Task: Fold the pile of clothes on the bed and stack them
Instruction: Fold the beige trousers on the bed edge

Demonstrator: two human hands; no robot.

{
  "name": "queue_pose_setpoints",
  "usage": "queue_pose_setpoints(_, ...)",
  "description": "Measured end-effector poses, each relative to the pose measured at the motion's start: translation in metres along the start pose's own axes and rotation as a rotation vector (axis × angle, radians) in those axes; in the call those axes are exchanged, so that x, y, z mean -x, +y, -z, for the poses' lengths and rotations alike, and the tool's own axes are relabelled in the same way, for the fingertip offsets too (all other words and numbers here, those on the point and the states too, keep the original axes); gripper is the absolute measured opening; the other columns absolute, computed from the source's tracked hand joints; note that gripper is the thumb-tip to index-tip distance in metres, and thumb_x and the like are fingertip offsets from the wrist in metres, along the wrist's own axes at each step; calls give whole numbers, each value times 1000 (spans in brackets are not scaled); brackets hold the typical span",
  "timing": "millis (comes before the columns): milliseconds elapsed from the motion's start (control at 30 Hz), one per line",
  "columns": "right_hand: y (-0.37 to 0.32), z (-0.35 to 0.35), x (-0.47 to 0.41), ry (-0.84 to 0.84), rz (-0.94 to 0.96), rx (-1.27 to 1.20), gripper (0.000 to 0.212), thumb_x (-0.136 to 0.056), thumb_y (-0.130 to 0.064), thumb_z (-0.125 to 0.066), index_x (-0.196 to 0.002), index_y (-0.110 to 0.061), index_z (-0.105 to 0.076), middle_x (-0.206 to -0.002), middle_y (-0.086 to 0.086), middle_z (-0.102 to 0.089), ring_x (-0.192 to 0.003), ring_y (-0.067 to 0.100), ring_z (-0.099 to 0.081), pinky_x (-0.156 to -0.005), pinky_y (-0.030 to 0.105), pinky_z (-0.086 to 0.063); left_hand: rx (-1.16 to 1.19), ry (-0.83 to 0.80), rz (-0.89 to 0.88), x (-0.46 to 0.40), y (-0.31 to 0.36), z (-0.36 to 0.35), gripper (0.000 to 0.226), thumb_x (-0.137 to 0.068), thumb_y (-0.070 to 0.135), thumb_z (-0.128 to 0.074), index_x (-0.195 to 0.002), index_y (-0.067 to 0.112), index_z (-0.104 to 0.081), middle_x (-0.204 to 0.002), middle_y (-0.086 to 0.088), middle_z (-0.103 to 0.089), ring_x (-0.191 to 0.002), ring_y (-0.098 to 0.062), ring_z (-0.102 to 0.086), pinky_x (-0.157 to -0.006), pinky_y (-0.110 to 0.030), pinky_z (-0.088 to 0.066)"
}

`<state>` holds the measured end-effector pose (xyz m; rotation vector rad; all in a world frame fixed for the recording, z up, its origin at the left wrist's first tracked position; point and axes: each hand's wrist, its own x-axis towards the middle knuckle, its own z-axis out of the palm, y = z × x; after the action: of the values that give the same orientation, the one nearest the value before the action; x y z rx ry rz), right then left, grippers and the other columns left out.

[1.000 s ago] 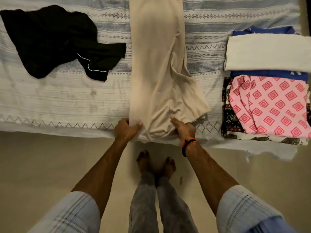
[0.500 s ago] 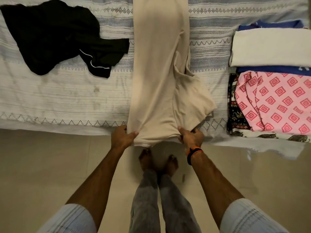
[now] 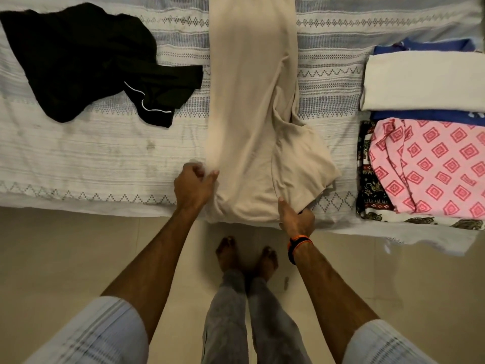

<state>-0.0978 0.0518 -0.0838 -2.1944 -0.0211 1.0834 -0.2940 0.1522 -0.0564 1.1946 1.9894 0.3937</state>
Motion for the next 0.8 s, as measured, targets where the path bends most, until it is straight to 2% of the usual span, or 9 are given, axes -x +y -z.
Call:
queue_pose_setpoints(100, 11, 2, -8, -31, 45, 49, 27, -70, -42, -83, -83, -23, -68, -90, -3, -71, -91, 27, -69, -82, 49, -59, 72, -42, 76, -19, 9, -11, 52, -82, 41, -76, -119, 10, -57, -104, 1, -60, -101, -17, -58, -81, -23, -41)
queue_pose_setpoints(200, 18, 8, -16, -19, 63, 105, 29, -66, -47, -84, -73, -27, -65, -83, -3, -71, -85, 25, -70, -79, 48, -60, 39, -9, 121, -27, 6, -13, 55, -79, 27, -80, -123, 8, -53, -117, -8, -64, -108, -25, -61, -87, -27, -47)
queue_pose_setpoints(300, 8, 10, -11, 1, 53, 190, 36, -67, -48, -84, -82, -21, -66, -86, 1, -72, -86, 27, -70, -81, 44, -59, -82, 40, 132, -22, 2, -12, 53, -80, 21, -78, -121, 7, -47, -119, -15, -64, -108, -33, -62, -91, -38, -51)
queue_pose_setpoints(367, -4, 10, -2, 95, 88, 318, 55, -68, -44, -84, -105, -11, -60, -103, 7, -68, -96, 30, -65, -83, 40, -54, -144, 4, 116, -17, 1, -12, 57, -79, 20, -79, -123, 7, -46, -120, -15, -63, -109, -34, -61, -93, -40, -49)
queue_pose_setpoints(433, -15, 12, 6, 197, 182, 446, 65, -68, -35, -85, -115, -9, -48, -117, 11, -57, -103, 32, -59, -80, 38, -49, -151, -31, 90, -15, 1, -11, 64, -73, 20, -83, -123, 8, -46, -123, -15, -60, -111, -33, -60, -95, -41, -50)
queue_pose_setpoints(500, -22, 14, 11, 225, 314, 526, 62, -68, -23, -83, -114, -8, -45, -122, 14, -50, -105, 32, -55, -78, 34, -44, -175, -49, 64, -10, 4, -9, 69, -69, 21, -86, -124, 9, -47, -126, -15, -56, -113, -33, -57, -96, -42, -50)
queue_pose_setpoints(600, -31, 21, 13, 166, 455, 565, 52, -72, -11, -77, -115, -6, -48, -120, 15, -51, -105, 31, -54, -83, 35, -45, -214, -49, 31, 0, 14, -6, 64, -72, 22, -85, -124, 12, -50, -131, -15, -48, -116, -32, -53, -97, -39, -48)
queue_pose_setpoints(700, -42, 26, 14, 53, 492, 519, 39, -75, -7, -72, -110, -11, -54, -108, 7, -59, -97, 24, -59, -82, 32, -47, -215, -94, -18, 12, 22, -7, 48, -78, 23, -81, -118, 15, -56, -132, -13, -47, -113, -28, -55, -95, -34, -46)
queue_pose_setpoints(800, -54, 31, 13, -41, 522, 507, 27, -77, -8, -70, -101, -16, -59, -101, 1, -65, -88, 19, -64, -78, 30, -50, -160, -173, -57, 23, 32, -13, 36, -81, 25, -78, -111, 17, -60, -127, -8, -54, -105, -22, -61, -90, -30, -49)
